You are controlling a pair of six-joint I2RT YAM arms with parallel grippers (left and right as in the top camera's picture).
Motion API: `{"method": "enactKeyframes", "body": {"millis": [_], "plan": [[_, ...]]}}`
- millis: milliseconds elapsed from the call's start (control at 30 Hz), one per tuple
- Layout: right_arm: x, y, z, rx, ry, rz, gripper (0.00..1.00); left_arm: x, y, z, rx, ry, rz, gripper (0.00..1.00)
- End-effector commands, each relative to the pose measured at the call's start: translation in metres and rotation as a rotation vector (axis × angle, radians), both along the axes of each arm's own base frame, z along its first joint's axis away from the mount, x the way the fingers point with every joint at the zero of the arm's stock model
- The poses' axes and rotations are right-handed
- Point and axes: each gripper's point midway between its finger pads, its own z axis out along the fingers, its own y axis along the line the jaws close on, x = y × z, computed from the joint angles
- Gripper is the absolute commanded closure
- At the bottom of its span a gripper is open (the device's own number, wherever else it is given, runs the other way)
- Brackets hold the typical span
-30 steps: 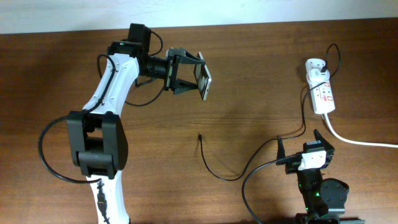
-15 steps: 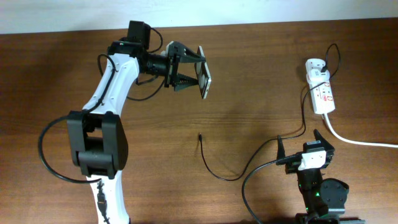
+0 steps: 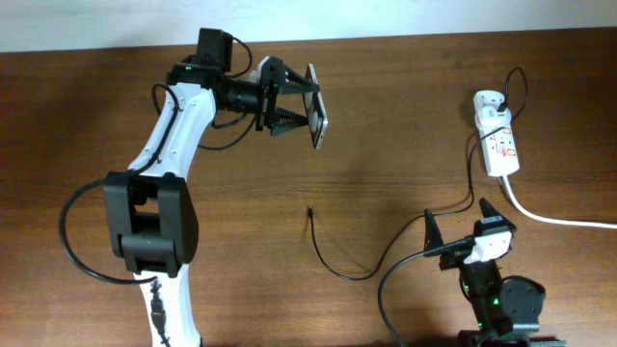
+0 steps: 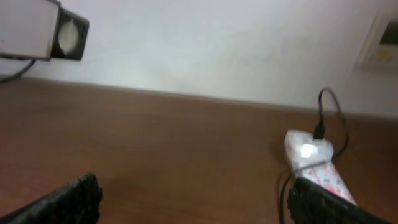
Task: Plug charger to phone and switch on socket
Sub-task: 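Bring the right gripper to the phone and grasp its edge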
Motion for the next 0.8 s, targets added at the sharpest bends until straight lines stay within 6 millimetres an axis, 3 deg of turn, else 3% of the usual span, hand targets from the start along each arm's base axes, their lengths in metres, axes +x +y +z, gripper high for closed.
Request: {"method": "enactKeyframes", "body": {"millis": [0,100,167,233,300,433,533,600,767], "plan": [[0.000,0.010,0.040,0.041,0.030,0.053,0.01,0.002,0.001,0.012,-0.036,-0.043,-0.013,1.00],[0.012,0.026,0.073,0.057,0.099,0.156,0.01,0.003,0.001,0.012,-0.036,-0.046,-0.013,1.00],[0.034,0.037,0.099,0.078,0.173,0.229,0.01,0.003,0.001,0.012,-0.036,-0.046,-0.013,1.00],[0.053,0.067,0.123,0.118,0.219,0.432,0.01,0.003,0.001,0.012,-0.036,-0.045,-0.013,1.00],[0.069,0.074,0.120,0.169,0.267,0.488,0.02,0.004,0.001,0.009,-0.018,-0.047,-0.004,1.00],[0.091,0.095,0.091,0.405,0.433,0.622,0.01,0.016,0.005,-0.007,0.084,-0.027,0.062,1.00],[0.099,0.105,0.074,0.422,0.476,0.673,0.01,0.026,0.008,-0.013,0.131,0.002,0.116,1.00],[0.103,0.108,0.074,0.414,0.465,0.680,0.01,0.033,0.009,-0.015,0.154,0.009,0.152,1.00],[0.122,0.106,0.066,0.354,0.443,0.527,0.01,0.039,-0.006,-0.011,0.152,0.027,0.176,1.00]]}}
